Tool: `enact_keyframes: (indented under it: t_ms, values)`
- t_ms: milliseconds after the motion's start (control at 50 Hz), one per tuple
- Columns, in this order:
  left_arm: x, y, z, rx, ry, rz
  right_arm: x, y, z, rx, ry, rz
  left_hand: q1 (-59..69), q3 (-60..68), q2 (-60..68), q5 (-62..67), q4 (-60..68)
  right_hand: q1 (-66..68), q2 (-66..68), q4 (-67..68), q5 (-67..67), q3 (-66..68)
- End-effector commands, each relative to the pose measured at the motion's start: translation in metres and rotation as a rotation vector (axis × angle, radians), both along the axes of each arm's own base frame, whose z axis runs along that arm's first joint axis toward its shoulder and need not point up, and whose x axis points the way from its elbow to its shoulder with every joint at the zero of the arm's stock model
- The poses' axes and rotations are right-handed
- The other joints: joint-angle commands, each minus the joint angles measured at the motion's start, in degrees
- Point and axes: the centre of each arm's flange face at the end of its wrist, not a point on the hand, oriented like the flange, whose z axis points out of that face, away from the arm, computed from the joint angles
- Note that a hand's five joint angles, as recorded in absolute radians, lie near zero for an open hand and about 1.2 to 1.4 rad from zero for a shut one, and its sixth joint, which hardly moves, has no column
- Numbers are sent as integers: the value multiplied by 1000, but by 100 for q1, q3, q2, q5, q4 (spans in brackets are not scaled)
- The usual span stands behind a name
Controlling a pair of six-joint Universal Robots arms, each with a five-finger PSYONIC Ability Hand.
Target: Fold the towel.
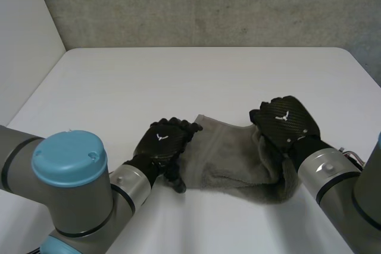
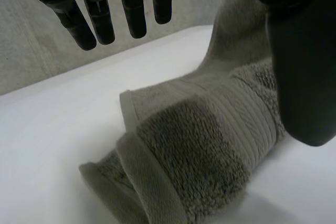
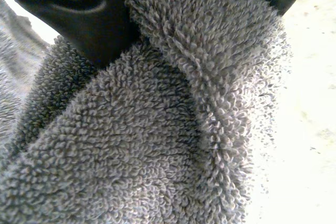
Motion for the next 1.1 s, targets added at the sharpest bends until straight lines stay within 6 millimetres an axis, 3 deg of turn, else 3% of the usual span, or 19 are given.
enact_keyframes:
  t_ms: [20,140,220,240,280,360,420,460,520,620,680,780,840,880,940,1000,1040,1060,1100]
  values:
    - [-5,-4,-21,-58,-136,-48,-3,-1,9,1,-53,-13,176,105,95,-928,285,477,534,368,442,514]
    - [-12,-10,-25,-102,-177,-66,-3,0,9,2,-51,-10,1153,1082,1072,49,1262,477,534,368,442,514]
    - [-16,-14,-27,-112,-183,-68,-2,-1,9,-1,-49,-11,3934,3863,3853,2830,4042,477,534,368,442,514]
    - [-16,-14,-27,-112,-183,-68,-2,-1,9,-1,-49,-11,3945,3874,3864,2841,4054,477,534,368,442,514]
    - [-16,-16,-23,-118,-178,-62,-2,-2,11,-5,-51,-12,5972,5901,5891,4868,6080,477,534,368,442,514]
    - [-13,-21,-13,-134,-166,-35,-3,-5,14,-16,-57,-18,6265,6194,6184,5161,6373,477,534,368,442,514]
    - [-9,-21,10,-185,-141,10,-4,-10,21,-34,-71,-28,6265,6194,6184,5161,6373,477,534,368,442,514]
    - [-1,-22,44,-256,-89,62,-1,-14,30,-62,-84,-25,6265,6194,6184,5161,6373,477,534,368,442,514]
    - [4,-23,60,-291,-62,87,0,-17,36,-79,-94,-23,6265,6194,6184,5161,6373,477,534,368,442,514]
    - [26,-40,113,-413,25,184,8,-29,74,-177,-144,-16,6265,6194,6184,5161,6373,477,534,368,442,514]
    - [28,-42,125,-439,50,195,10,-32,87,-197,-157,-16,6265,6194,6184,5161,6373,477,534,368,442,514]
    - [30,-60,164,-524,139,250,16,-51,135,-338,-223,3,6265,6194,6184,5161,6373,477,534,368,442,514]
    - [34,-70,172,-540,168,285,21,-61,144,-418,-256,14,6265,6194,6184,5161,6373,477,534,368,442,514]
    - [41,-90,184,-552,235,362,31,-76,157,-581,-325,44,6265,6194,6184,5161,6373,477,534,368,442,514]
    - [42,-99,189,-547,280,391,37,-77,166,-661,-356,59,6265,6194,6184,5161,6373,477,534,368,442,514]
    - [41,-100,189,-542,284,390,36,-79,162,-637,-347,54,6265,6194,6184,5161,6373,477,534,368,442,514]
    - [40,-96,179,-506,257,377,39,-80,136,-515,-299,66,6265,6194,6184,5161,6373,477,534,368,442,514]
    - [40,-96,179,-506,257,377,39,-80,136,-514,-299,66,6265,6194,6184,5161,6373,477,534,368,442,514]
    - [43,-89,155,-434,197,365,45,-75,99,-346,-227,98,6265,6194,6184,5161,6373,477,534,368,442,514]
